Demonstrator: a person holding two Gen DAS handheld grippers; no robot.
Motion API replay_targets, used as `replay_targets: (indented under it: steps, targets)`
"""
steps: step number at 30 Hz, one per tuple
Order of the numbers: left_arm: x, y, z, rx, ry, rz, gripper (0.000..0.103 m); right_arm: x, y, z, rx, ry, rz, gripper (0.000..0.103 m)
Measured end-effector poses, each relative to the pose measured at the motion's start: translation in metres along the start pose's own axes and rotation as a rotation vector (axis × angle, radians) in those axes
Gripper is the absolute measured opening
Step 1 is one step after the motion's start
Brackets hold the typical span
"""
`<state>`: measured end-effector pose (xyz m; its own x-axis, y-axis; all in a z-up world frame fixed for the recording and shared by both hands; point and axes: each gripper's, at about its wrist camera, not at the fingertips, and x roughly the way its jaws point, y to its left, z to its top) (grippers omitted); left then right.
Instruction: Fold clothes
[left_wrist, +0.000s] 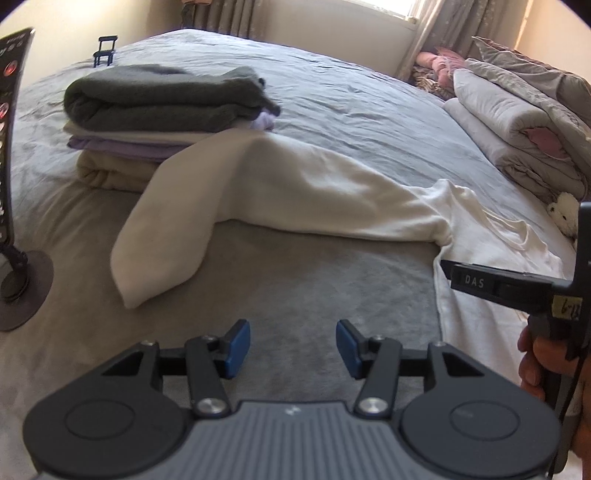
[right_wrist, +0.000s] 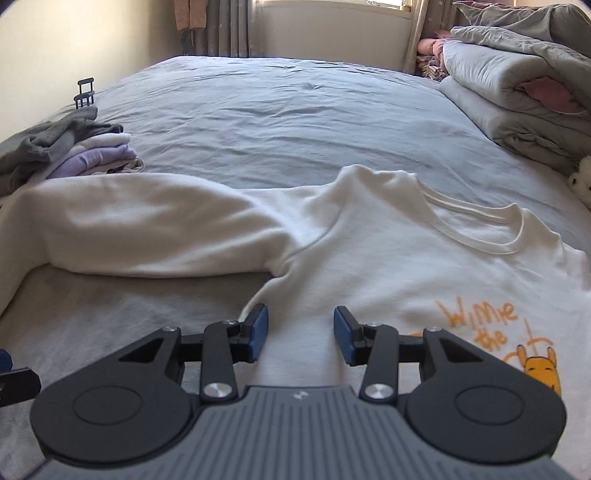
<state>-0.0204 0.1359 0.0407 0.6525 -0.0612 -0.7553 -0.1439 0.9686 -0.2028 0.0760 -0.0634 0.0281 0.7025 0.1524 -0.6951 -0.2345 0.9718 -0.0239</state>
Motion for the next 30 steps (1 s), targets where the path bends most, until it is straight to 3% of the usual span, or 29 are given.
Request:
replay_targets:
  steps: [4,9,16,20,22,30]
  targets:
    - [-0.003,0.006,0.000,-0.015,-0.002,-0.009,0.053,-0.004,0.006,0.000,-0.003,-0.019,0.007,0.045]
    - [-0.003,0.007,-0.001,-0.019,0.004,-0.015,0.053,-0.018,0.017,0.000,-0.003,-0.064,0.088,0.045]
    - [-0.002,0.014,-0.007,-0.011,0.017,-0.020,0.054,-0.002,0.051,-0.001,-0.099,-0.004,0.082,0.047]
    - [-0.003,0.015,-0.010,0.020,0.015,-0.031,0.056,-0.008,0.057,0.002,-0.083,-0.024,0.167,0.047]
    - [-0.003,0.015,-0.011,0.045,0.019,-0.034,0.057,-0.008,0.067,0.004,-0.110,-0.018,0.167,0.047]
    - [-0.008,0.026,-0.018,0.080,0.043,-0.129,0.077,-0.020,0.098,0.010,-0.202,-0.037,0.204,0.047]
